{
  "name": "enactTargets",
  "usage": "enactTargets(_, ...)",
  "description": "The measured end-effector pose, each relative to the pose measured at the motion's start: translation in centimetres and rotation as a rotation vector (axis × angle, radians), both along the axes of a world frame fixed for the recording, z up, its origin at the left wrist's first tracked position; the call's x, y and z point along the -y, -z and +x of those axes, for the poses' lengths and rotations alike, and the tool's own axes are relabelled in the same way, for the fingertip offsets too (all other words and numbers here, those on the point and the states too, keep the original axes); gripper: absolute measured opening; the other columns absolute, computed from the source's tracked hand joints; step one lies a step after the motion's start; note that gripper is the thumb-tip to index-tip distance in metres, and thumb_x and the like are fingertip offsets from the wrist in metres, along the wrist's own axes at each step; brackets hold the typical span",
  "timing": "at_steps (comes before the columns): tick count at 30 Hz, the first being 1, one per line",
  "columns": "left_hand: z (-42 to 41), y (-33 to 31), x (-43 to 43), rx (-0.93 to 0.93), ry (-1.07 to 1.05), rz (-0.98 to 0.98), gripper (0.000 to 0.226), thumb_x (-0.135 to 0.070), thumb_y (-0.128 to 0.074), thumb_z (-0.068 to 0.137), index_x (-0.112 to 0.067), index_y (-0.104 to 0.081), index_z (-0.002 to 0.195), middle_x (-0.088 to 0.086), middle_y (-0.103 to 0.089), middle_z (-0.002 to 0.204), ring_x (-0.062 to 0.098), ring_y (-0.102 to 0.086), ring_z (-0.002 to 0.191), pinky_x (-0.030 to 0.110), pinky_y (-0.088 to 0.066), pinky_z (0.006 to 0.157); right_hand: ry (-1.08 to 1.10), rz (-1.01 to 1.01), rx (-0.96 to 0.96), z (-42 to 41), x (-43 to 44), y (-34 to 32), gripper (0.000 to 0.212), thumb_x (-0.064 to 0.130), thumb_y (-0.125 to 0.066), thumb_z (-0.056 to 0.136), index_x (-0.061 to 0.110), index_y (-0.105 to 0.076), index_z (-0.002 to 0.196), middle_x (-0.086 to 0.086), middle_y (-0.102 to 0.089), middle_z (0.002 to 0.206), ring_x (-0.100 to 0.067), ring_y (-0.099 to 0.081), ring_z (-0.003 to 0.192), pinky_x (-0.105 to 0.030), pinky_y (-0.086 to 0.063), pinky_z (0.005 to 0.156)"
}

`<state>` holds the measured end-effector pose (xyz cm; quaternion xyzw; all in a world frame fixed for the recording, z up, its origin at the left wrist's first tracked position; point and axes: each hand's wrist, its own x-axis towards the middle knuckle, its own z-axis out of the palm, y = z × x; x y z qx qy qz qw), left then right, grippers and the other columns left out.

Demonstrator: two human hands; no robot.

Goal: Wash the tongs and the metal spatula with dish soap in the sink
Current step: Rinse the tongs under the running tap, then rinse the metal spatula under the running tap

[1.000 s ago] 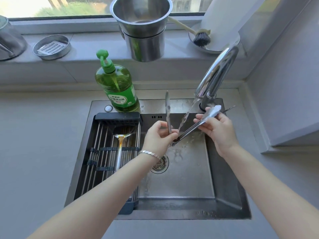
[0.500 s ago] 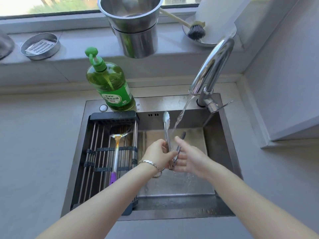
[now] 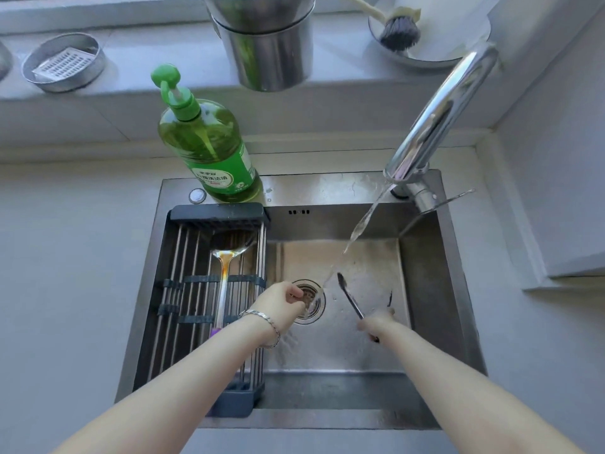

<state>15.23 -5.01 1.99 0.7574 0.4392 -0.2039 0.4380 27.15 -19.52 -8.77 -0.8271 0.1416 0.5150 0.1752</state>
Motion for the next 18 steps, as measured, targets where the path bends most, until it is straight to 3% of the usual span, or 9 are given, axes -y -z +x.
enactTargets(2, 0.0, 0.5, -0.5, -0.001, -0.004, 0.005, 0.028, -0.018, -0.053, 0.089, -0.015, -0.059, 0.116, 0.004, -0.063, 0.117, 0.018, -0.061, 0.105, 0.028, -0.049, 0.093, 0.108, -0.028, -0.001, -0.2, -0.2, 0.9, 0.075, 0.019, -0.048, 0.094, 0.008, 0.002, 0.148, -0.018, -0.02, 0.148, -0.031, -0.033, 0.131, -0.037, -0.032, 0.104)
enactTargets(3, 0.1, 0.8, -0.6, 0.005, -0.013, 0.006, 0.027, -0.019, -0.053, 0.089, -0.015, -0.059, 0.115, 0.004, -0.064, 0.116, 0.018, -0.061, 0.105, 0.028, -0.049, 0.093, 0.128, -0.022, 0.029, -0.3, -0.3, 1.4, 0.074, 0.019, -0.046, 0.095, 0.012, 0.003, 0.149, -0.017, -0.012, 0.152, -0.032, -0.026, 0.136, -0.036, -0.025, 0.11)
enactTargets(7, 0.0, 1.3, -0.8, 0.012, -0.021, 0.007, 0.025, -0.019, -0.053, 0.09, -0.016, -0.06, 0.114, 0.003, -0.064, 0.116, 0.016, -0.06, 0.105, 0.025, -0.047, 0.09, -0.037, 0.04, 0.069, -0.3, 0.0, 1.5, 0.086, 0.011, -0.055, 0.091, 0.019, 0.008, 0.149, -0.024, -0.018, 0.146, -0.033, -0.039, 0.127, -0.032, -0.034, 0.102)
enactTargets(10, -0.5, 1.3, -0.8, 0.018, -0.022, 0.017, 0.025, -0.019, -0.052, 0.091, -0.016, -0.06, 0.114, 0.002, -0.064, 0.117, 0.014, -0.059, 0.106, 0.024, -0.045, 0.089, -0.127, 0.073, 0.093, -0.2, 0.7, 1.4, 0.073, 0.02, -0.058, 0.089, 0.008, -0.014, 0.146, -0.023, -0.028, 0.145, -0.034, -0.035, 0.131, -0.033, -0.033, 0.104)
enactTargets(12, -1.4, 1.4, -0.9, 0.035, -0.053, 0.073, 0.026, -0.016, -0.051, 0.091, -0.015, -0.059, 0.116, 0.002, -0.061, 0.121, 0.014, -0.057, 0.108, 0.023, -0.042, 0.089, -0.149, 0.113, 0.108, -0.1, 1.2, 1.0, 0.062, 0.02, -0.059, 0.088, 0.006, -0.028, 0.14, -0.02, -0.04, 0.139, -0.032, -0.044, 0.125, -0.029, -0.039, 0.096)
enactTargets(15, -3.6, 1.7, -1.3, 0.039, -0.207, 0.325, 0.045, -0.012, -0.056, 0.086, -0.014, -0.045, 0.13, 0.009, -0.042, 0.137, 0.022, -0.045, 0.122, 0.033, -0.038, 0.101, -0.185, 0.202, 0.127, 0.1, 1.7, 0.4, 0.048, 0.014, -0.057, 0.089, 0.003, -0.04, 0.133, -0.015, -0.055, 0.117, -0.028, -0.055, 0.106, -0.028, -0.042, 0.085)
enactTargets(18, -6.0, 2.0, -2.1, -0.159, -0.383, 0.451, 0.069, -0.017, -0.062, 0.083, -0.006, -0.026, 0.141, 0.018, -0.027, 0.145, 0.034, -0.03, 0.131, 0.045, -0.03, 0.108, -0.165, 0.284, 0.115, 0.0, 2.3, -0.4, 0.039, 0.012, -0.053, 0.09, 0.002, -0.048, 0.127, -0.008, -0.052, 0.102, -0.026, -0.058, 0.099, -0.033, -0.046, 0.088)
